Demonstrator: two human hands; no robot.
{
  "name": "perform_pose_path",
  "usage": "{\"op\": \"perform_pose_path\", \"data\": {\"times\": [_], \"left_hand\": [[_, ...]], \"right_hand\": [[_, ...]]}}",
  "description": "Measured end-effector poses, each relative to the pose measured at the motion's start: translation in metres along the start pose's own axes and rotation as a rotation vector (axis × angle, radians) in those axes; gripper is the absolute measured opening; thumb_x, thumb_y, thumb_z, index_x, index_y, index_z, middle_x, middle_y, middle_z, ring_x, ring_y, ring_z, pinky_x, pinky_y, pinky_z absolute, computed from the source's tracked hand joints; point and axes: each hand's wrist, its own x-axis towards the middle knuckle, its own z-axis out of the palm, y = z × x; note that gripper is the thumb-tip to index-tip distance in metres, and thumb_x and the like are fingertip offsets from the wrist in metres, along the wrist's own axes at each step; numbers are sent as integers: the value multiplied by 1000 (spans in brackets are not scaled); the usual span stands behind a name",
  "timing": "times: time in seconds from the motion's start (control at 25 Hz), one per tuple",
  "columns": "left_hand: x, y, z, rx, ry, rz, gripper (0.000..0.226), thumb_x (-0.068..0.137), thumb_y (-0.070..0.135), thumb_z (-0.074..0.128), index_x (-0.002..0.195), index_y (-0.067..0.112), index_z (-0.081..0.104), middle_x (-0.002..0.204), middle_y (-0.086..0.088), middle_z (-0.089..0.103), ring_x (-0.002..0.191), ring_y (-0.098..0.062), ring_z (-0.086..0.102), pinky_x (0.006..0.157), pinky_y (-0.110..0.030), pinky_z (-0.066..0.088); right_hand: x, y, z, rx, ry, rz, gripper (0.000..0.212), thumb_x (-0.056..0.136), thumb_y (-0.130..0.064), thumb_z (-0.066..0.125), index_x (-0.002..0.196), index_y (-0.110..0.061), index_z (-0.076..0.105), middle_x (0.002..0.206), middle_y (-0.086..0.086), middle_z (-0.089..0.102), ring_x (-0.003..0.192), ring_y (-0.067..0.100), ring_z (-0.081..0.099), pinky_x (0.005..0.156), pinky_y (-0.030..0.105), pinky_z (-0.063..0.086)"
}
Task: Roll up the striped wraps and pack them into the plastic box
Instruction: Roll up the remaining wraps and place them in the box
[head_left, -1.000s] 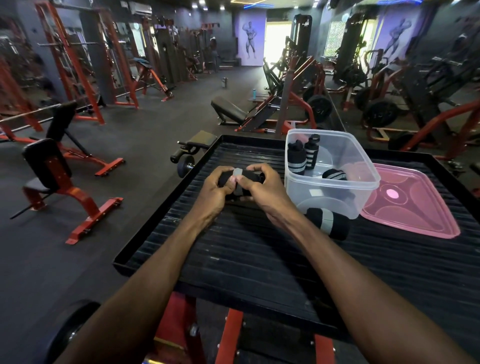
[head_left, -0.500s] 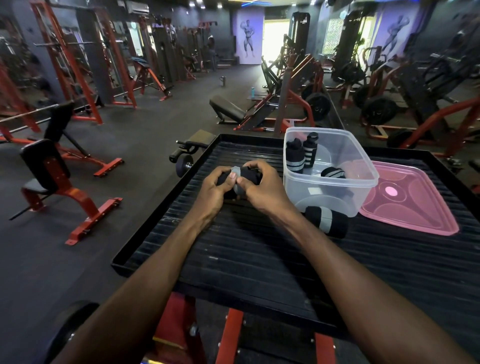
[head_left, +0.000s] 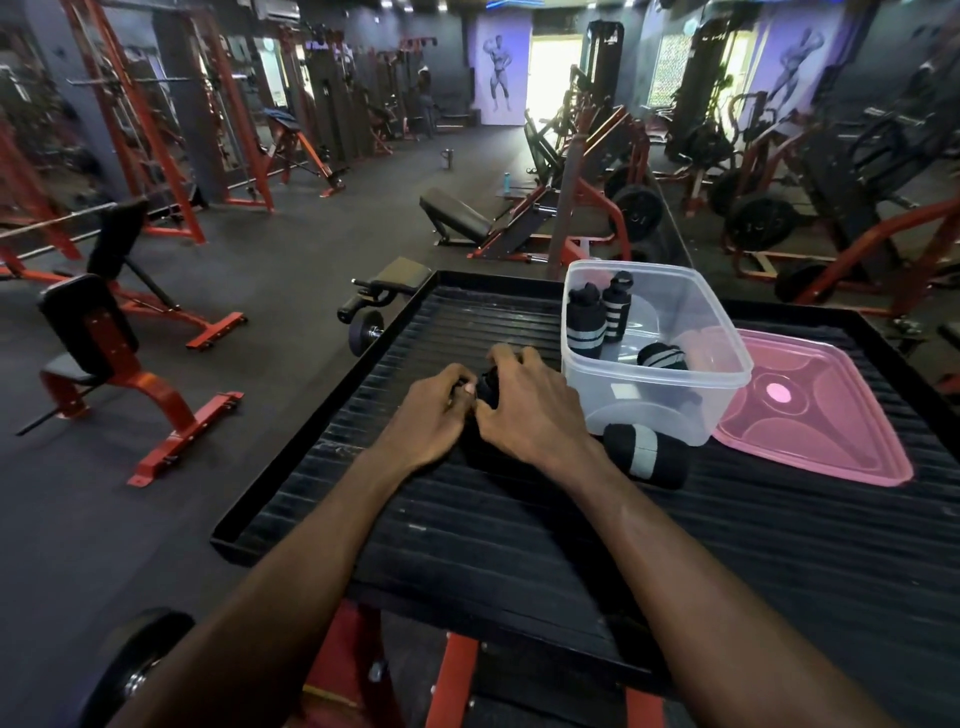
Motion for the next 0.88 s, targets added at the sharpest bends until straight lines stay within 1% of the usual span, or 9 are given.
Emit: {"op": "perform_pose_path", "data": {"times": [0.12, 0.2, 0.28, 0.4, 0.52, 0.6, 0.68, 0.8, 0.88], "left_hand": [[-1, -2, 0, -32, 16, 21, 18, 106, 15, 45, 115, 15, 61, 94, 0, 68, 80, -7, 62, 71, -22, 45], [-2, -1, 0, -85, 31, -5, 21, 108, 22, 42, 114, 15, 61, 92, 3, 68, 78, 4, 62, 71, -12, 44], [-3, 2, 0, -140, 44, -38, 28, 109, 32, 38, 112, 17, 62, 92, 6, 68, 81, 9, 62, 71, -8, 43], [-7, 2, 1, -136, 28, -25, 30, 109, 35, 35, 108, 23, 61, 94, 8, 68, 84, 5, 62, 74, -13, 44], [-9, 3, 4, -158, 38, -34, 39, 108, 40, 31, 93, 18, 60, 82, 5, 65, 73, -2, 59, 68, -18, 44], [-8, 4, 7, -181, 88, -48, 43, 108, 38, 32, 85, 12, 58, 72, 3, 60, 64, -2, 55, 63, -16, 42], [-6, 4, 9, -191, 120, -95, 42, 109, 30, 35, 83, 9, 59, 68, 4, 58, 61, -2, 54, 61, -13, 41], [5, -3, 9, -78, 90, -175, 38, 109, 26, 40, 75, 16, 56, 70, 2, 61, 63, -5, 55, 60, -20, 40], [17, -7, 13, 35, 44, -253, 34, 106, 25, 43, 78, 14, 57, 78, -5, 65, 73, -20, 60, 65, -33, 42]], "right_hand": [[-2, -2, -2, -12, -8, -18, 65, 85, -41, 65, 138, -20, 34, 129, 14, 49, 112, 39, 57, 81, 45, 49], [-1, -1, -5, -7, -1, -6, 65, 84, -46, 64, 137, -20, 36, 129, 14, 50, 112, 39, 57, 82, 45, 48], [0, -1, -10, 14, 12, 11, 60, 85, -50, 60, 133, -19, 40, 127, 14, 52, 112, 38, 56, 82, 44, 46], [-1, -3, -20, 62, 56, 33, 52, 88, -52, 55, 127, -19, 46, 122, 12, 57, 111, 36, 57, 85, 44, 47], [0, -2, -40, 222, 210, 48, 39, 90, -52, 54, 113, -20, 58, 105, 5, 67, 96, 28, 64, 84, 42, 54], [4, 5, -60, 394, 299, 107, 33, 90, -52, 56, 100, -22, 65, 91, 0, 71, 85, 21, 66, 80, 37, 55], [12, 20, -79, 471, 333, 168, 28, 90, -48, 59, 90, -21, 68, 85, -1, 71, 82, 19, 65, 77, 32, 51], [29, 53, -88, 347, 281, 228, 20, 86, -38, 62, 79, -20, 67, 81, 0, 69, 85, 23, 63, 81, 36, 52], [38, 77, -84, 207, 183, 250, 12, 85, -30, 65, 80, -18, 67, 84, 3, 68, 84, 25, 64, 81, 41, 54]]}}
